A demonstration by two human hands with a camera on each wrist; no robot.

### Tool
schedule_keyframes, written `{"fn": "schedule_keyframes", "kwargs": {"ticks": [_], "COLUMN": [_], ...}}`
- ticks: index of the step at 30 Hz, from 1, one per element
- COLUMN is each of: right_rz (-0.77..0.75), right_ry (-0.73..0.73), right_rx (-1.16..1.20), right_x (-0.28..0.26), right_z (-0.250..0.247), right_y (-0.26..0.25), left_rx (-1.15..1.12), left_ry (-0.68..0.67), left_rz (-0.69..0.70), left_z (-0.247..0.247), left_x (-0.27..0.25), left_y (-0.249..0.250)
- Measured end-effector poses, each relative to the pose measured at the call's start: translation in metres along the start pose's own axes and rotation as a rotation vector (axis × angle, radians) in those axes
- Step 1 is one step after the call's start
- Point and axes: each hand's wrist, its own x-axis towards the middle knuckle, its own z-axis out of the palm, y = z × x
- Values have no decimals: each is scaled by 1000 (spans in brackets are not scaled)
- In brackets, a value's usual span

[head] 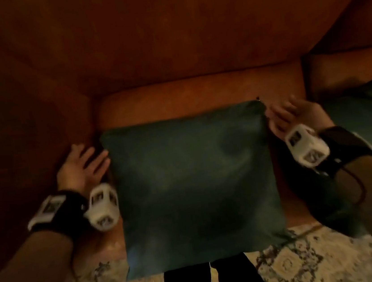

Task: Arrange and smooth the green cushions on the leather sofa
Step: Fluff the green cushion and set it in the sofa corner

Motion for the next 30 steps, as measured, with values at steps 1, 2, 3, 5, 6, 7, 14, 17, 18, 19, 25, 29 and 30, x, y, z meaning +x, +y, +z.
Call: {"fn": "schedule_keyframes", "kwargs": {"ticks": [1, 2, 3, 5, 6, 7, 14, 17, 18, 19, 25, 29, 30], "right_rz": [-36, -42, -30, -34, -56, -70, 81, -33, -87, -141, -516, -950, -1008], "right_ry": [74, 83, 102, 83, 70, 56, 33, 86, 91, 94, 220, 250, 240], "right_rx": [-83, -184, -320, -536, -701, -940, -1445, -1430, -1465, -1498, -1622, -1558, -1542], "right_x": [-11, -25, -36, -66, -78, -87, -96, -107, -113, -119, -168, -205, -209], "right_z": [-14, -24, -40, -71, -86, -105, -199, -183, -180, -175, -127, -51, -28], "right_y": [3, 12, 24, 61, 80, 102, 196, 191, 187, 181, 101, 11, -12], "left_rx": [137, 274, 420, 738, 879, 996, 966, 1039, 1071, 1088, 1012, 1087, 1117], "left_ry": [9, 37, 39, -97, -168, -194, 54, 135, 145, 149, 288, 330, 334], "left_rz": [38, 66, 67, 32, -9, -77, -46, 46, 69, 107, 452, 812, 864], "left_z": [-17, -39, -63, -121, -144, -162, -155, -148, -144, -142, -126, -86, -69], "left_x": [-12, -21, -31, -43, -52, -62, -131, -145, -153, -162, -206, -206, -206], "left_y": [-15, -36, -58, -111, -135, -158, -218, -207, -201, -194, -110, -10, 19]}}
